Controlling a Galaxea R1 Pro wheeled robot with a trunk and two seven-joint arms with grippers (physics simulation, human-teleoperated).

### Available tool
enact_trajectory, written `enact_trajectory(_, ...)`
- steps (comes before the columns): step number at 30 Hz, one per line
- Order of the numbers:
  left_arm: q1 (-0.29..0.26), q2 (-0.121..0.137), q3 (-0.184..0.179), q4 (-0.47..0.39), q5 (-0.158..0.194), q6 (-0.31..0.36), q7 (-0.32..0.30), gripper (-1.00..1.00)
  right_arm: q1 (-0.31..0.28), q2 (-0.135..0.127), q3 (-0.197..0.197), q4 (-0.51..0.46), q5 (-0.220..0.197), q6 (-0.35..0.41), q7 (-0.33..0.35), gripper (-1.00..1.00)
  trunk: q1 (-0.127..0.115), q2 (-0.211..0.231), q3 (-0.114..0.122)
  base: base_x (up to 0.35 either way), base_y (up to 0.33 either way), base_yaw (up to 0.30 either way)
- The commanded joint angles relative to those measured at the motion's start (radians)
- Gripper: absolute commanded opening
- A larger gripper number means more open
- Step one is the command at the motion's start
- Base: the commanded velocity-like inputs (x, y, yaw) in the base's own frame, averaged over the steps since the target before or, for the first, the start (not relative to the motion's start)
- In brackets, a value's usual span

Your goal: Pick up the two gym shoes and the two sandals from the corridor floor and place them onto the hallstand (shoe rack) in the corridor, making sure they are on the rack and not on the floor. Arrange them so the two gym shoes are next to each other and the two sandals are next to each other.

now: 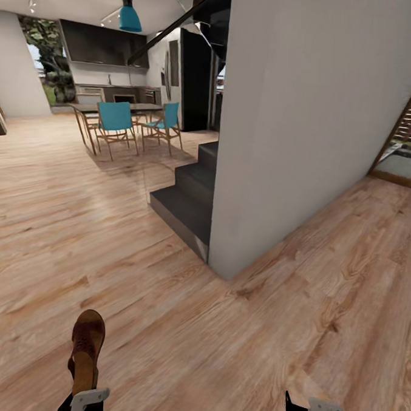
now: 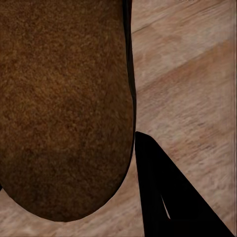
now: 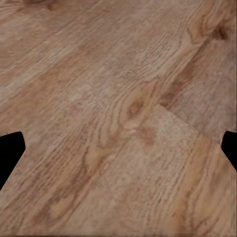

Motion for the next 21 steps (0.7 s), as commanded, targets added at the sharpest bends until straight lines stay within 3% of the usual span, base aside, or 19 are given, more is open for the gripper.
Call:
enact_trajectory(1,0.000,0.000,0.001,0.000,-0.010,-0.002,0.006,-1.00,-0.001,0.000,-0.001,0.001,-0.001,-0.003,-0.001,1.00,0.000,0.000,-0.001,0.000,0.000,-0.267)
enact_trajectory(21,0.000,-0.001,0.000,0.000,-0.011,-0.002,0.006,-1.00,-0.001,0.000,-0.001,0.001,-0.001,-0.003,-0.001,1.00,0.000,0.000,-0.001,0.000,0.000,-0.267)
